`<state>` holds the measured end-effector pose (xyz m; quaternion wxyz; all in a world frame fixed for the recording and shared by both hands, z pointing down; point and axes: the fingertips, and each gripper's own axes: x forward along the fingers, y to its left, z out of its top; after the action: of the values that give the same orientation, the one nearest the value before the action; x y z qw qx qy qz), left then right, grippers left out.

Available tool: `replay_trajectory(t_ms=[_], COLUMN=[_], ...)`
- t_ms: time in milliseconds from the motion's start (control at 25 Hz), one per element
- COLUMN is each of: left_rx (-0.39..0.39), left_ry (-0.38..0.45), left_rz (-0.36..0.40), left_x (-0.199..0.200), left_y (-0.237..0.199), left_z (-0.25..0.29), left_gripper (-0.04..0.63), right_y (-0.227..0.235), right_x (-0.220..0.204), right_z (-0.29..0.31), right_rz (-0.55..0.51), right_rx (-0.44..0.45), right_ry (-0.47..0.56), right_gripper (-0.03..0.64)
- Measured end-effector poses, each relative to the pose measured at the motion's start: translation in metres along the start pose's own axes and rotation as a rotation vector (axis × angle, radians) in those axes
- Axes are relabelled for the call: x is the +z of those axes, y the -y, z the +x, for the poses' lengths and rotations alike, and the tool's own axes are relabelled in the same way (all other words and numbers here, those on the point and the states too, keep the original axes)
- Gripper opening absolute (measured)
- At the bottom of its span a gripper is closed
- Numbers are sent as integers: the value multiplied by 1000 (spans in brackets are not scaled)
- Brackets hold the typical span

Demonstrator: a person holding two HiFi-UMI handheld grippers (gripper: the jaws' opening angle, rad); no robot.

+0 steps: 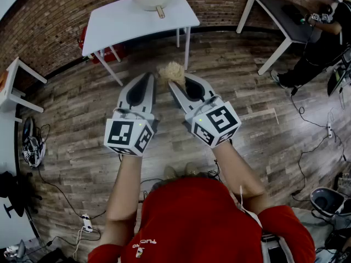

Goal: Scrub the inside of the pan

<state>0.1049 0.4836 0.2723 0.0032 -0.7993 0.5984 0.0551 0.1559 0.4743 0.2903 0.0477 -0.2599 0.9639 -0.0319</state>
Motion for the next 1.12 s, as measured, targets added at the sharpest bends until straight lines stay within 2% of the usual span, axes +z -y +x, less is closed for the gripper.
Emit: replay_trajectory(t_ms=[520,1120], left_rx=[16,95], left_ry=[7,6], left_rz=[0,27], left_x=[-2,-5], left_y=[12,21], left_z=[12,38], left_gripper=[15,15], right_y=[17,64], right_x=[9,10], right_z=[-8,-18], right_rz=[13,35], right_rx=[26,66], right_ry=[16,11], right_gripper=[86,86])
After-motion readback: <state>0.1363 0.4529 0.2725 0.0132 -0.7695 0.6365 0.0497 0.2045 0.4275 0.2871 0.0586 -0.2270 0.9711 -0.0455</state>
